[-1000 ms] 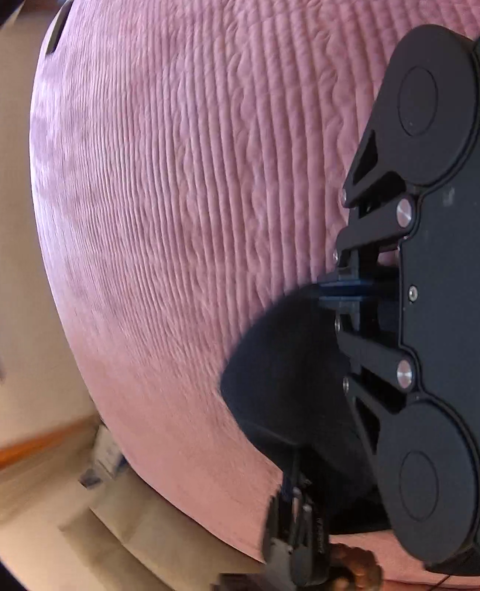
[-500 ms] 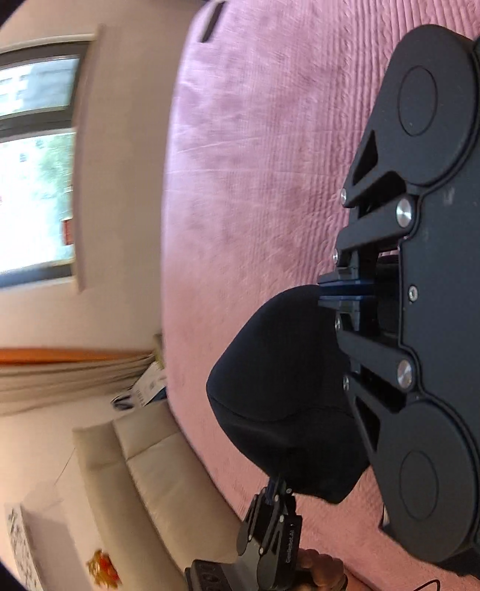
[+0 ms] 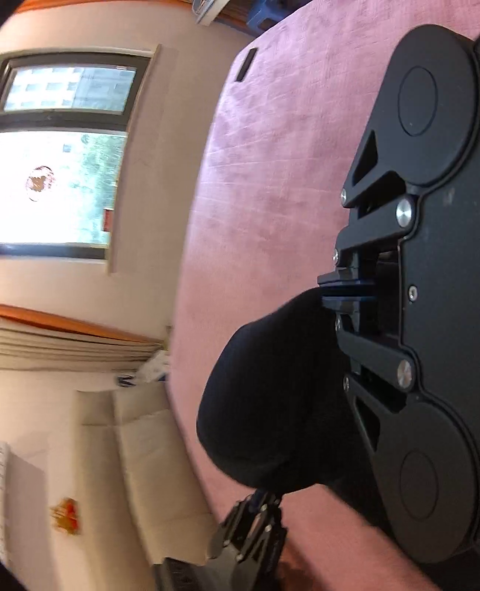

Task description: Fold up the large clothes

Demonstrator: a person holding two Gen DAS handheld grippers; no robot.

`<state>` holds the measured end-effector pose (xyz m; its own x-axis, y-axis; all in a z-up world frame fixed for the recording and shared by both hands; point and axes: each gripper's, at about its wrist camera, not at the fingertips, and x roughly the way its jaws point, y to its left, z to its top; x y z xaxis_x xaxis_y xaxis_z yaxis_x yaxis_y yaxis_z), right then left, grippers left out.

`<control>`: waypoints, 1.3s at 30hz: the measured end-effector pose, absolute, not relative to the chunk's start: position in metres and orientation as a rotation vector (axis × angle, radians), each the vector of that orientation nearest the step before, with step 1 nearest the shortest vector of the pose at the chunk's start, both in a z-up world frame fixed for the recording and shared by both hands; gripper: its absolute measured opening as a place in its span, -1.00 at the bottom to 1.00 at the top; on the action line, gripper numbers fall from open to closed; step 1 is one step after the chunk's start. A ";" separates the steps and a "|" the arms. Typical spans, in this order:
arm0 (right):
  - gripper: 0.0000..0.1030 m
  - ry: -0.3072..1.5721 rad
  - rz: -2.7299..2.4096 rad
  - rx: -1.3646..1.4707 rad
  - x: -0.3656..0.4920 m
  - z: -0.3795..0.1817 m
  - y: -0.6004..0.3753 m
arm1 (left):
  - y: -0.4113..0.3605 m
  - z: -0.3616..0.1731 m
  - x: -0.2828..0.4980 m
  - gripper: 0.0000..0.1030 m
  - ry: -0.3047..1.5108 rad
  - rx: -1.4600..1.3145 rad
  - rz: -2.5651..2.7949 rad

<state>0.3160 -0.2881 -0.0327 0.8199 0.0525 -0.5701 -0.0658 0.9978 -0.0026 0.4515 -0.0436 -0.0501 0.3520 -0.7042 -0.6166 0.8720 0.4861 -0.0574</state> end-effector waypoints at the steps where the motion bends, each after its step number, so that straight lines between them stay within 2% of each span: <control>1: -0.83 0.662 0.070 -0.018 0.305 -0.045 -0.285 | -0.040 -0.063 0.437 -0.73 0.669 0.317 -1.027; 3: -0.77 0.772 0.068 -0.038 0.285 -0.068 -0.280 | -0.033 -0.085 0.410 -0.71 0.735 0.376 -0.988; 4: -0.52 0.825 0.066 -0.030 0.274 -0.076 -0.279 | -0.029 -0.095 0.400 -0.69 0.768 0.390 -0.965; 5: -0.41 0.881 0.076 0.004 0.264 -0.084 -0.281 | -0.023 -0.104 0.389 -0.66 0.813 0.380 -0.953; 7: -0.41 0.933 0.063 0.084 0.251 -0.089 -0.288 | -0.007 -0.114 0.376 -0.65 0.902 0.298 -0.932; 9: -0.36 0.968 0.049 0.208 0.250 -0.089 -0.299 | 0.007 -0.118 0.378 -0.56 0.936 0.203 -0.882; 10: -0.08 0.976 0.046 0.273 0.252 -0.088 -0.303 | 0.011 -0.116 0.380 -0.51 0.948 0.148 -0.853; 11: 0.08 0.976 0.036 0.324 0.259 -0.087 -0.307 | 0.012 -0.112 0.383 -0.38 0.956 0.104 -0.829; 12: 0.34 0.967 0.030 0.367 0.266 -0.085 -0.310 | 0.013 -0.107 0.388 -0.17 0.946 0.081 -0.802; 13: 0.48 0.961 0.014 0.407 0.276 -0.085 -0.314 | 0.010 -0.104 0.394 -0.02 0.935 0.050 -0.745; 14: 0.48 0.961 -0.009 0.447 0.287 -0.086 -0.317 | 0.005 -0.102 0.401 0.23 0.943 0.020 -0.702; 15: 0.48 0.960 -0.034 0.476 0.293 -0.087 -0.317 | 0.001 -0.102 0.404 0.33 0.948 0.005 -0.683; 20: 0.48 0.962 -0.125 0.712 0.319 -0.109 -0.330 | -0.017 -0.119 0.424 0.36 1.013 -0.179 -0.609; 23: 0.47 0.960 -0.168 0.742 0.332 -0.123 -0.322 | -0.027 -0.138 0.430 0.36 1.068 -0.245 -0.577; 24: 0.38 0.971 -0.179 0.764 0.337 -0.129 -0.320 | -0.030 -0.145 0.429 0.36 1.086 -0.250 -0.560; 26: -0.15 0.997 -0.197 0.777 0.345 -0.142 -0.314 | -0.031 -0.156 0.429 0.35 1.107 -0.277 -0.539; 27: -0.76 1.011 -0.198 0.776 0.346 -0.146 -0.313 | -0.030 -0.160 0.429 0.29 1.115 -0.297 -0.533; 28: -0.78 0.993 -0.194 0.781 0.344 -0.144 -0.313 | -0.030 -0.164 0.429 0.24 1.121 -0.319 -0.527; 29: -0.82 0.962 -0.180 0.785 0.338 -0.138 -0.316 | -0.030 -0.168 0.431 -0.07 1.122 -0.348 -0.530; 30: -0.86 0.925 -0.162 0.786 0.331 -0.128 -0.319 | -0.030 -0.172 0.433 -0.55 1.120 -0.369 -0.542; 35: -0.92 0.838 -0.205 0.745 0.287 -0.086 -0.356 | -0.025 -0.179 0.433 -0.67 1.098 -0.478 -0.577; 39: -0.91 0.927 -0.233 0.760 0.281 -0.107 -0.378 | -0.018 -0.192 0.421 -0.67 1.103 -0.498 -0.606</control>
<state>0.2812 -0.3775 -0.1074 0.5968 0.1315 -0.7915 0.4899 0.7215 0.4893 0.4213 -0.0177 -0.1918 0.3217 -0.6722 -0.6668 0.2016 0.7367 -0.6454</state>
